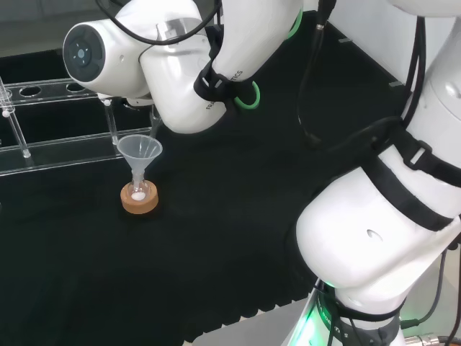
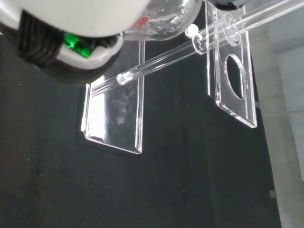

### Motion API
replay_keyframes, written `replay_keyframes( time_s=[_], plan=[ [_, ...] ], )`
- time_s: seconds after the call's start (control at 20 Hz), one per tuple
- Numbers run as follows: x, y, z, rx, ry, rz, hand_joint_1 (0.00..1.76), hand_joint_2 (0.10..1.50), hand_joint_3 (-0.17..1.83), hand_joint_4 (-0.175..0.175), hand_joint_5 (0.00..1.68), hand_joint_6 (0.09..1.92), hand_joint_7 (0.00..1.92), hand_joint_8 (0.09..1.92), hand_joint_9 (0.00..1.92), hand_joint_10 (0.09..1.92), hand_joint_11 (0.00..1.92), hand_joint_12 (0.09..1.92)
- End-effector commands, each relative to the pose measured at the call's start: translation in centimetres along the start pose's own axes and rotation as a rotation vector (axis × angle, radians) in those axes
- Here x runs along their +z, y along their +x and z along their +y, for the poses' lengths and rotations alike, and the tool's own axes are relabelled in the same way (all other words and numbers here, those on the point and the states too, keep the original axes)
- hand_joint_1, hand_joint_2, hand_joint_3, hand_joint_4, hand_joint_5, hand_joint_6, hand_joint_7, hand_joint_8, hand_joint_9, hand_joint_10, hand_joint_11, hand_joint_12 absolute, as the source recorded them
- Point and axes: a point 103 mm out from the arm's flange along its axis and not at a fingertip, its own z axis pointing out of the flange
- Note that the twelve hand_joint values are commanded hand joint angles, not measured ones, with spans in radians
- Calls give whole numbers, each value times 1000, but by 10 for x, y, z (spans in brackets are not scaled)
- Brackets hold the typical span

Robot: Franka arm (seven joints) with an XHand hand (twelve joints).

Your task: Pour all the NaCl from the weighing funnel into the round-bottom flask.

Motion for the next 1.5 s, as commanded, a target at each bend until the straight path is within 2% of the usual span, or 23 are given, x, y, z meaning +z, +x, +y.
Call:
replay_keyframes(
  time_s=[0.05,0.65,0.7,0.9,1.25,1.5],
  plan=[
    [-4,1,0,-15,-10,-10,1170,498,779,175,1610,87,1820,87,1397,87,323,1402],
    [-18,0,17,-26,-26,-65,1171,493,788,175,1613,87,1822,87,1396,87,317,1402],
    [-19,1,19,-23,-15,-83,1171,492,788,175,1614,87,1822,87,1395,87,317,1403],
    [-20,5,28,38,68,-149,1171,490,792,175,1615,87,1823,87,1391,87,312,1402],
    [-19,6,26,32,80,-151,1171,487,797,175,1617,87,1825,87,1384,87,288,1400],
    [-22,3,25,38,66,-135,1171,486,799,175,1618,87,1826,87,1380,87,282,1402]
  ],
)
